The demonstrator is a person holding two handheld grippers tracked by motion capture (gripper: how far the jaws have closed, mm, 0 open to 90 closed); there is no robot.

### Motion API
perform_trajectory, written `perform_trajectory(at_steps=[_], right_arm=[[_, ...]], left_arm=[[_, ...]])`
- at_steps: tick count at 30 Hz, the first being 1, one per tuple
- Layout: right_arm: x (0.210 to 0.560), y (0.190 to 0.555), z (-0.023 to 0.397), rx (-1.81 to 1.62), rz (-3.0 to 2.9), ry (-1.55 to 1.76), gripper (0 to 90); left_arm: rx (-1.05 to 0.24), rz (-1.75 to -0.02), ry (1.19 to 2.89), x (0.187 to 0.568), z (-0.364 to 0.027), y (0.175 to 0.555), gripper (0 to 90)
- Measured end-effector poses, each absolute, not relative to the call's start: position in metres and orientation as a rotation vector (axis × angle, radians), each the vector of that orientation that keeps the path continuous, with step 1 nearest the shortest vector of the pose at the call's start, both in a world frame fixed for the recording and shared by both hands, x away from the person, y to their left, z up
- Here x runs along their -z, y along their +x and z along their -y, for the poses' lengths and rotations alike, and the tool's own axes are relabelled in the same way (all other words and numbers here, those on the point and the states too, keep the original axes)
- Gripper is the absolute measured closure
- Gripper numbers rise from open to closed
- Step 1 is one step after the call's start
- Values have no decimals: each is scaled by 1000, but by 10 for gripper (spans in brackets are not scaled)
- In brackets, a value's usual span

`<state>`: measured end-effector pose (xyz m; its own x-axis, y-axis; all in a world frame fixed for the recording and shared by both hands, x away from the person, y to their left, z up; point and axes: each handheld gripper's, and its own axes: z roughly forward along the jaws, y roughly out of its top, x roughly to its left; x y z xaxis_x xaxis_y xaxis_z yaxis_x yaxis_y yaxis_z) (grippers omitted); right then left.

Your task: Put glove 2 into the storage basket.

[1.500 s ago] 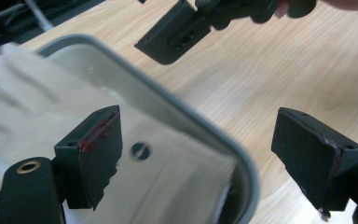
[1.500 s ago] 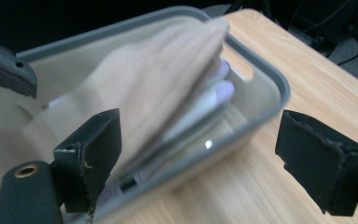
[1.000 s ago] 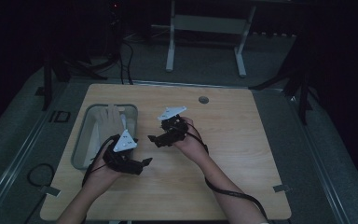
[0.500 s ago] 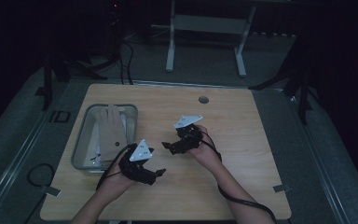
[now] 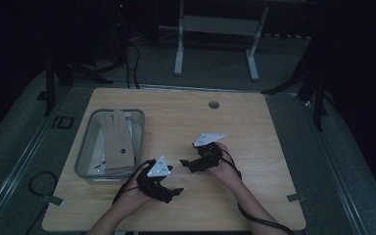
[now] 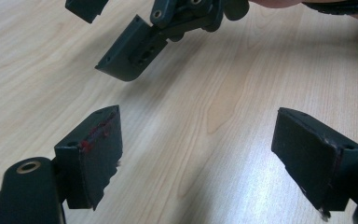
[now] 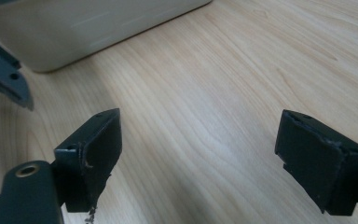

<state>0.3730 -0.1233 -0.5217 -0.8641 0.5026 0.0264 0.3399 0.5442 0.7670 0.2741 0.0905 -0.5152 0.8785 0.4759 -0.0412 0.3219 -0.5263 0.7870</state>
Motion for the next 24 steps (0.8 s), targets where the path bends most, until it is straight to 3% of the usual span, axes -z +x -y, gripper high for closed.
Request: perform_trajectory(at_steps=[24], right_arm=[[552, 348, 167, -1144, -2549, 711, 123]], left_arm=[[-116, -497, 2139, 552, -67, 272, 165]])
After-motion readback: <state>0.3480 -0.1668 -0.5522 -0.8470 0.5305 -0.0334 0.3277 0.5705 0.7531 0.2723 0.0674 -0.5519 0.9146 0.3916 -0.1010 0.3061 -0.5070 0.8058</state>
